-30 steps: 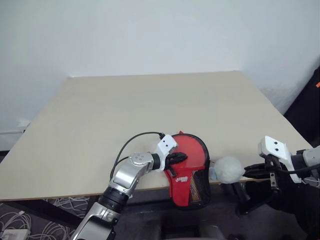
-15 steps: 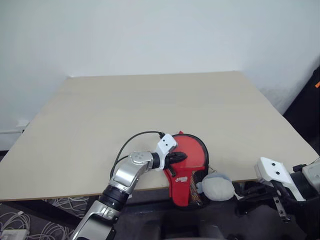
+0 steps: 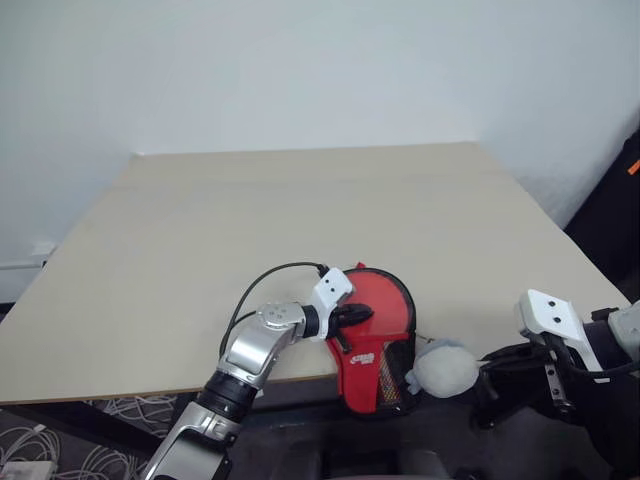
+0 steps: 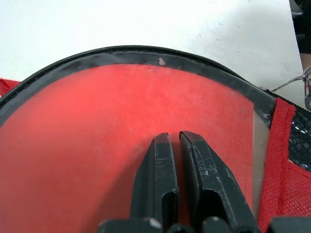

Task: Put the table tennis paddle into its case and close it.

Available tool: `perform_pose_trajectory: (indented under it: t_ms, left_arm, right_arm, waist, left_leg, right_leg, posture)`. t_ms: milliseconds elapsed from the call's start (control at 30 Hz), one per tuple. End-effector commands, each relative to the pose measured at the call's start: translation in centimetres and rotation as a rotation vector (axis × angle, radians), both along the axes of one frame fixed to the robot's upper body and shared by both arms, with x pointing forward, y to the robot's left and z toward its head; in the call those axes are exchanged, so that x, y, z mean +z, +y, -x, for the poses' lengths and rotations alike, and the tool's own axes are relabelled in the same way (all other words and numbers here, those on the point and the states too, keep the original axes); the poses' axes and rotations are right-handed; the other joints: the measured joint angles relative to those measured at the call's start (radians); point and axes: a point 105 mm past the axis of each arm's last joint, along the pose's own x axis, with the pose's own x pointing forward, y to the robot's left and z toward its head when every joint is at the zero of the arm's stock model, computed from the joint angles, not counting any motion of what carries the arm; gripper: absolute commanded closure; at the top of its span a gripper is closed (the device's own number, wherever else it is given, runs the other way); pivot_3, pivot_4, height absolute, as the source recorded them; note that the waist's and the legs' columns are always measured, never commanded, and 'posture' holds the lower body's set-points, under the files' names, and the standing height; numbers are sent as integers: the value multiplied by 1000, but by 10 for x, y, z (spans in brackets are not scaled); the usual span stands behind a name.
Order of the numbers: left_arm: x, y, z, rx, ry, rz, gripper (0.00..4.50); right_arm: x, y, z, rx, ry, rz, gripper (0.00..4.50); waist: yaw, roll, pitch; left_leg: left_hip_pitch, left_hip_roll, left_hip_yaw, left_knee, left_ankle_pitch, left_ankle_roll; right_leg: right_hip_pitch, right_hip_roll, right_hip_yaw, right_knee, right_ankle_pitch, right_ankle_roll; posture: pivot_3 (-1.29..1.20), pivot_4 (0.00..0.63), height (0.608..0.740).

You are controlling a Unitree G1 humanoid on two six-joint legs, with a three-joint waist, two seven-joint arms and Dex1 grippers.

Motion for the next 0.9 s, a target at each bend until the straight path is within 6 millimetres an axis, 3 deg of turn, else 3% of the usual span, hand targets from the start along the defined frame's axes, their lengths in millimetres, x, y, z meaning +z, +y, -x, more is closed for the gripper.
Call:
perform_pose_trajectory:
  t_ms: [33, 133, 333, 533, 667, 900]
  left_arm:
    - [-28, 7, 8, 26, 88, -78, 4236]
    - [-29, 8, 10, 24, 95, -80, 4236]
    - [-30, 8, 12, 24, 99, -81, 4236]
    - [-31, 8, 13, 21, 105, -84, 4236]
    - [-31, 8, 12, 21, 105, -85, 4236]
    - [-30, 8, 12, 20, 103, -86, 4236]
  right_arm:
    - [0, -12, -29, -87, -119, 58, 4284]
    - [-5, -19, -47, -152, -159, 74, 3550]
    - [-8, -22, -58, -185, -176, 80, 1418]
    - [7, -25, -57, -166, -188, 77, 1418]
    - [18, -13, -48, -102, -175, 43, 1418]
    - [-8, 0, -40, -67, -122, 85, 1418]
  waist:
    - [-2, 0, 0]
    - [-1, 0, 0]
    - [0, 1, 0]
    - [-1, 1, 0]
    - [-1, 1, 0]
    - [-1, 0, 0]
  left_leg:
    - [0, 0, 0, 0, 0, 0]
    - [0, 0, 0, 0, 0, 0]
    - [-1, 0, -1, -1, 0, 0]
    - [-1, -1, 0, -1, 0, 0]
    - [0, 0, 0, -1, 0, 0]
    - [0, 0, 0, -1, -1, 0]
  right_leg:
    - [0, -1, -1, 0, 0, 0]
    - [0, -1, -1, -1, 0, 0]
    - [0, 0, -2, -1, 0, 0]
    - [0, 0, -2, 0, 0, 0]
    - [0, 0, -2, 0, 0, 0]
    - [0, 0, -2, 0, 0, 0]
  posture:
    - [0, 0, 740]
    - [0, 0, 740]
    - [0, 0, 740]
    - [0, 0, 740]
    - [0, 0, 740]
    - [0, 0, 740]
